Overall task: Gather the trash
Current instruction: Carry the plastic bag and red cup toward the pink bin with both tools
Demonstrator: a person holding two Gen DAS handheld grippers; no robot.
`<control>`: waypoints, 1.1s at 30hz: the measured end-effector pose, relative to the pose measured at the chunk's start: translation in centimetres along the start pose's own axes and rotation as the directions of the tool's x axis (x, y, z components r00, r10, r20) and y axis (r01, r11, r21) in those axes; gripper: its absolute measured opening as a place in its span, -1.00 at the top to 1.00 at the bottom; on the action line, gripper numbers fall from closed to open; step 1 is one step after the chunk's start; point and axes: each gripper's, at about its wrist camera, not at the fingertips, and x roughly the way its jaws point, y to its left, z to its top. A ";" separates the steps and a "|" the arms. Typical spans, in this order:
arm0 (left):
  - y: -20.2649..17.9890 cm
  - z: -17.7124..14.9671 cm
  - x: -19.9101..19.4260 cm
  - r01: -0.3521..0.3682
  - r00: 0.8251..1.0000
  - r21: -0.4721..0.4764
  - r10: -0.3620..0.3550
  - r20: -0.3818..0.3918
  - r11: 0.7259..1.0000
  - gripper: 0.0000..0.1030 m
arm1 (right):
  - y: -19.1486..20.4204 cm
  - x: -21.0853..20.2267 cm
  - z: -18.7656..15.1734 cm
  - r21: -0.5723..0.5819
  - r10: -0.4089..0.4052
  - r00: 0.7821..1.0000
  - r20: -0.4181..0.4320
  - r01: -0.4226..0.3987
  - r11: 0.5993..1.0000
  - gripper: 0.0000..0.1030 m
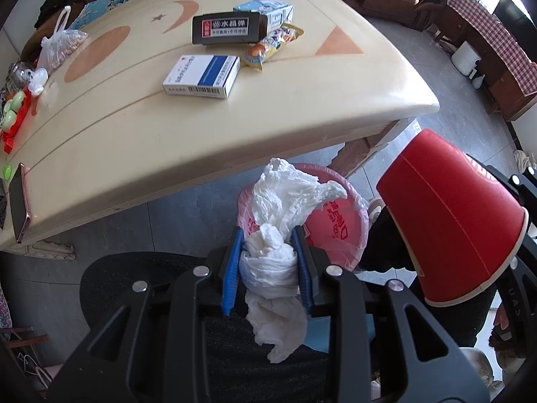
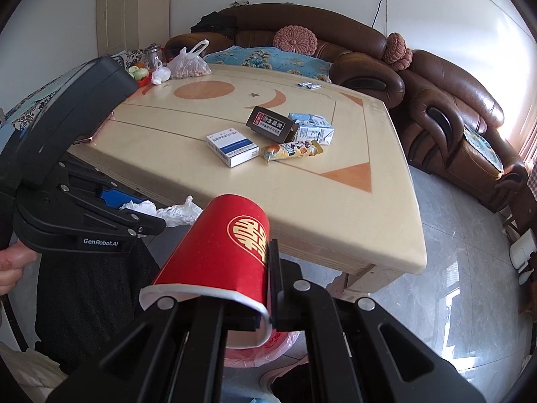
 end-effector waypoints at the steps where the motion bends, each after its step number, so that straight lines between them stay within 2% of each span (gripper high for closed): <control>1: 0.0 -0.2 0.5 0.004 1.000 -0.001 -0.004 -0.007 1.000 0.42 | 0.0 0.3 -0.2 0.003 0.001 1.000 -0.007 -0.001 1.000 0.92; 9: -0.2 -1.0 4.8 0.018 0.997 -0.027 -0.020 -0.069 0.999 0.42 | -0.3 3.6 -2.1 0.018 0.000 0.997 -0.080 0.002 1.000 0.92; 18: -1.2 -1.5 9.6 0.012 0.992 -0.031 -0.016 -0.125 0.999 0.42 | -0.9 8.2 -4.5 0.043 0.020 0.983 -0.181 -0.012 0.999 0.92; 24: -1.8 -1.6 13.0 0.025 0.980 -0.021 -0.028 -0.196 0.999 0.42 | -1.5 11.1 -6.0 0.065 0.026 0.970 -0.243 -0.010 0.998 0.92; 33: -1.7 -1.7 17.5 0.027 0.951 -0.038 -0.038 -0.306 0.999 0.42 | -2.1 15.3 -7.8 0.093 0.051 0.942 -0.330 -0.022 0.995 0.92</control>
